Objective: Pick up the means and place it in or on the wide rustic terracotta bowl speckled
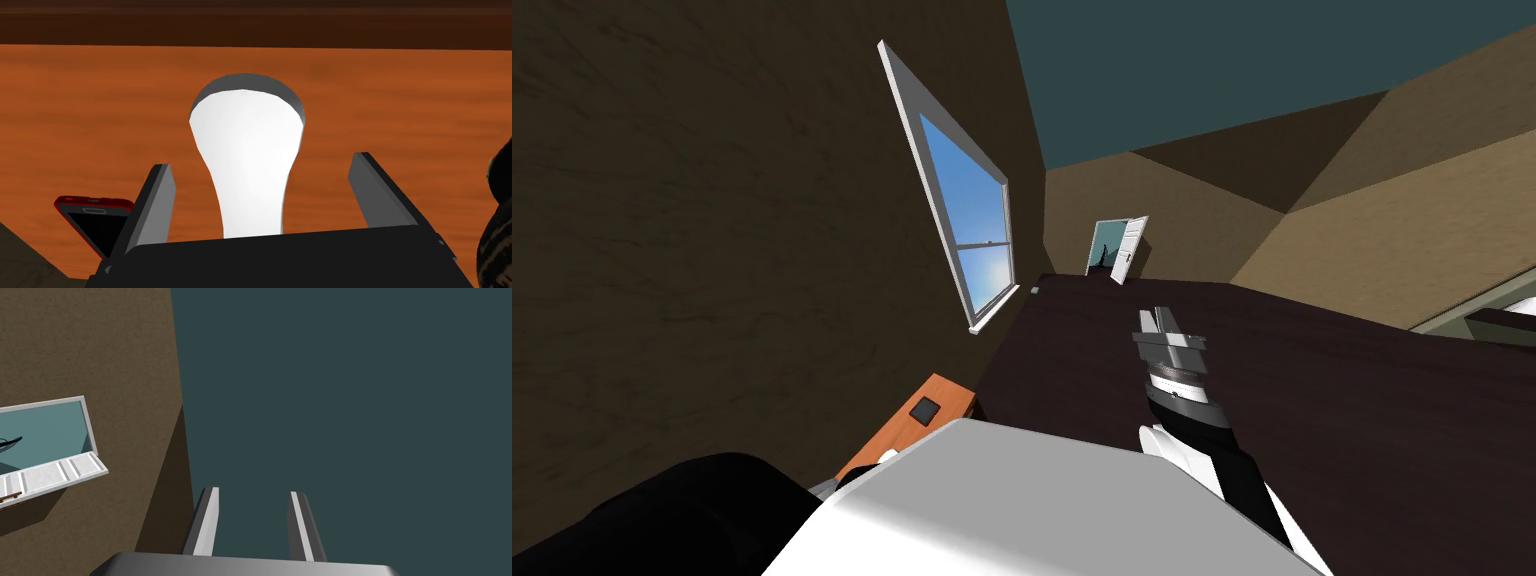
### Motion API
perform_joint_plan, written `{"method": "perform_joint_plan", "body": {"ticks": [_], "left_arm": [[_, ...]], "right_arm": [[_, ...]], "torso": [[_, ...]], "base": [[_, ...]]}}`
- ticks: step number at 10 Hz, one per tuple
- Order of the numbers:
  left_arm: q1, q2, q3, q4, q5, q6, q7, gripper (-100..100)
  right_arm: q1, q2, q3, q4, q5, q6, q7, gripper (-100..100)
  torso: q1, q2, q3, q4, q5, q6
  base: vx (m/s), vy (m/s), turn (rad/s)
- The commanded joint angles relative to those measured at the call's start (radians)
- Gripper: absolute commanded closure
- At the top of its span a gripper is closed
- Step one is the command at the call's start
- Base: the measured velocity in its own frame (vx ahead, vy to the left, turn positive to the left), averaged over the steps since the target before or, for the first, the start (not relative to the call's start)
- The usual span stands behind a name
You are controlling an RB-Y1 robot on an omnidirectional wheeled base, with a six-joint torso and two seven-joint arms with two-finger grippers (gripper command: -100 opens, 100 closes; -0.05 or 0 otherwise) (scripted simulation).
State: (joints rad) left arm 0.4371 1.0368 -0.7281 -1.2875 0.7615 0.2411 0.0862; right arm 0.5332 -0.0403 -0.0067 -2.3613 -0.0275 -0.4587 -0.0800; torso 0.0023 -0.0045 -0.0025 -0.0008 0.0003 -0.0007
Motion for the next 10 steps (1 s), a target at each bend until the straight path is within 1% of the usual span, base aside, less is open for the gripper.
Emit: {"method": "perform_joint_plan", "body": {"ticks": [1,3,4,5,6,7,8,10], "left_arm": [[-0.015,0.005,-0.03,0.038,0.021,0.014,0.009,-100],[-0.031,0.014,-0.067,0.077,0.049,0.019,0.015,-100],[-0.037,0.017,-0.08,0.092,0.059,0.021,0.018,-100],[-0.033,0.015,-0.074,0.086,0.055,0.014,0.014,-100],[-0.034,0.015,-0.077,0.089,0.058,0.013,0.013,0],[-0.038,-0.02,-0.068,0.117,0.038,0.013,0.009,-100],[-0.039,-0.032,-0.065,0.126,0.032,0.012,0.008,-100],[-0.044,-0.079,-0.053,0.164,0.006,0.011,0.002,-100]], "right_arm": [[0.0,0.0,0.0,0.0,0.0,0.0,0.0,0],[0.0,0.0,0.0,0.0,0.0,0.0,0.0,0],[0.0,0.0,0.0,0.0,0.0,0.0,0.0,0],[0.0,0.0,0.0,0.0,0.0,0.0,0.0,0],[0.0,0.0,0.0,0.0,0.0,0.0,0.0,0],[0.0,0.0,0.0,0.0,0.0,0.0,0.0,0],[0.0,0.0,0.0,0.0,0.0,0.0,0.0,0],[0.0,0.0,0.0,0.0,0.0,0.0,0.0,0]], "torso": [[0.0,0.0,0.0,0.0,0.0,0.0],[0.0,0.0,0.0,0.0,0.0,0.0],[0.0,0.0,0.0,0.0,0.0,0.0],[0.0,0.0,0.0,0.0,0.0,-0.001],[-0.003,0.002,0.001,0.0,0.0,-0.001],[-0.004,0.003,0.002,0.001,-0.001,-0.001],[-0.003,0.003,0.002,0.001,0.0,-0.001],[-0.002,0.003,0.002,0.001,0.0,-0.001]], "base": [[0.06,0.067,-0.191],[0.06,0.061,-0.187],[0.046,0.053,-0.093],[0.018,0.022,-0.014],[0.004,0.005,0.001],[0.006,0.023,-0.017],[0.005,0.039,-0.011],[0.008,0.048,-0.011]]}}
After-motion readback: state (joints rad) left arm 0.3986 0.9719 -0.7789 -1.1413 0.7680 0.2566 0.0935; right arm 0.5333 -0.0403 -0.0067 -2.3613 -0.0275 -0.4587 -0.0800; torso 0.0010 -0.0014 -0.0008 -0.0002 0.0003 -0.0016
